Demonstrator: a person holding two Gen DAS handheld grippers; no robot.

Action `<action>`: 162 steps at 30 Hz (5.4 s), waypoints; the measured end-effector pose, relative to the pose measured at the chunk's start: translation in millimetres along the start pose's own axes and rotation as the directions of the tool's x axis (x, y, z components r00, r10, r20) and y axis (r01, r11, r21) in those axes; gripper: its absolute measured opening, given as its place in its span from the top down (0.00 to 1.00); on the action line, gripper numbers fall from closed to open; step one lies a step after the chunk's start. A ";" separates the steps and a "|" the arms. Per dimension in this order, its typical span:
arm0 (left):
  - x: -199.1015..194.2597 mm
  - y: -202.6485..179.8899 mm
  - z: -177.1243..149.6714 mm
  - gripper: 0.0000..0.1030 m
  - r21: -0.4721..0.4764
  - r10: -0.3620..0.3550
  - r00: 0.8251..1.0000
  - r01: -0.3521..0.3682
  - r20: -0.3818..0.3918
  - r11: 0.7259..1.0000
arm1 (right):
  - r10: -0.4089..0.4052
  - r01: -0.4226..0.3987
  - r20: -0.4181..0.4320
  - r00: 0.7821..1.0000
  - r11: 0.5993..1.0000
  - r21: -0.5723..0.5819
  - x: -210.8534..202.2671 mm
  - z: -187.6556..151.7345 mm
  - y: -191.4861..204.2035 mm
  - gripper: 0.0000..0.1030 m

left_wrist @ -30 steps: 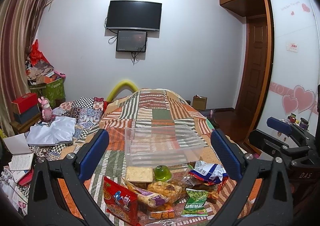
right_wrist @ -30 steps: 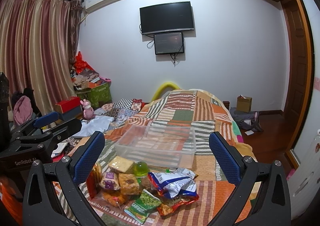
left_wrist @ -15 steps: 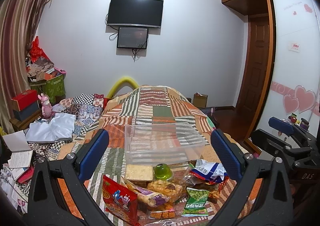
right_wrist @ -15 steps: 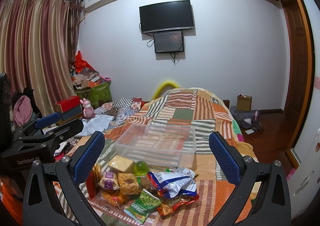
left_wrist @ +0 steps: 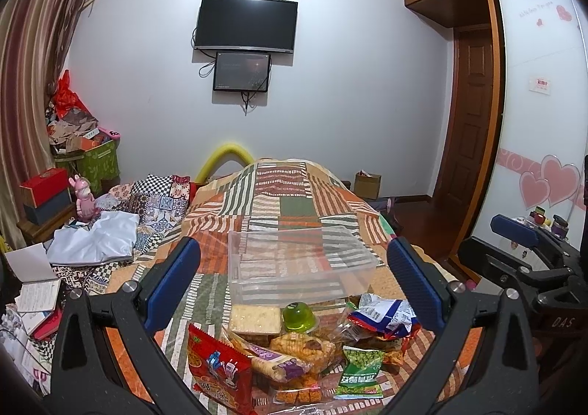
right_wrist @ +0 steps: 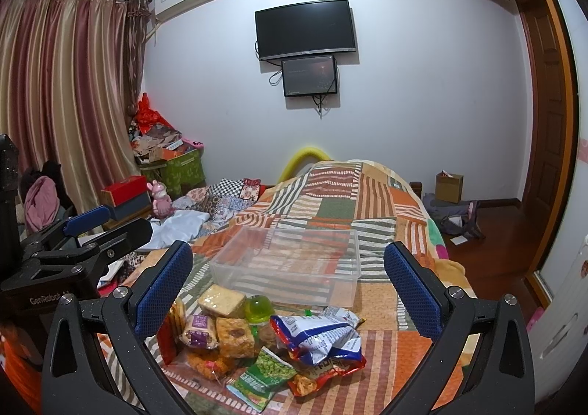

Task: Organize snacks
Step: 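Grasp the red chip bag with the left tool while the right tool grasps the white-and-blue bag, then lift both bags and drop them into the clear box, opening both tools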

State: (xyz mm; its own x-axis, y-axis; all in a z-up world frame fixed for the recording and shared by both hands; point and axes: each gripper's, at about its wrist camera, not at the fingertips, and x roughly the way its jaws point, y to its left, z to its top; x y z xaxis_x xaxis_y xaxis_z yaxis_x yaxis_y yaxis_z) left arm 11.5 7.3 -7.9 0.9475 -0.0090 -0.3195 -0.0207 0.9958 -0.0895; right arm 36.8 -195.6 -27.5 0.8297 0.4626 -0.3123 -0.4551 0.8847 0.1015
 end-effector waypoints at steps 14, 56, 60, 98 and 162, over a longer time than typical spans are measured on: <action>2.5 0.8 -1.1 0.00 0.000 0.006 1.000 -0.006 -0.012 1.000 | 0.001 -0.001 -0.012 1.000 1.000 -0.002 4.9 -1.8 -1.1 0.00; 83.3 90.1 -124.5 0.10 -0.069 0.097 0.907 -0.137 -0.409 0.988 | 0.006 0.026 -0.448 0.894 0.997 0.066 103.4 -85.3 -40.1 0.00; 87.8 99.4 -128.6 0.18 -0.110 0.087 0.899 -0.147 -0.429 0.983 | -0.008 0.041 -0.474 0.881 0.997 0.059 113.7 -89.5 -41.8 0.00; 84.2 88.6 -39.5 0.36 -0.091 0.069 0.973 -0.091 -0.218 0.992 | 0.028 0.004 -0.300 0.954 0.995 0.104 99.5 -31.6 -53.7 0.23; 283.0 57.8 -18.0 0.36 -0.045 -0.041 0.859 0.022 -0.511 0.999 | -0.010 -0.066 -0.539 0.842 0.990 -0.122 261.3 -32.6 -27.1 0.19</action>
State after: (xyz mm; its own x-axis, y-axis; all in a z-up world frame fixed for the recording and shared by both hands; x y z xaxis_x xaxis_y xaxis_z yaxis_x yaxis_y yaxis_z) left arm 272.7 60.6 -120.5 0.6517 -0.0957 -0.7524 -0.0144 0.9903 -0.1384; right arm 255.4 -100.6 -142.6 0.5294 0.3499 -0.7729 -0.5450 0.8384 0.0063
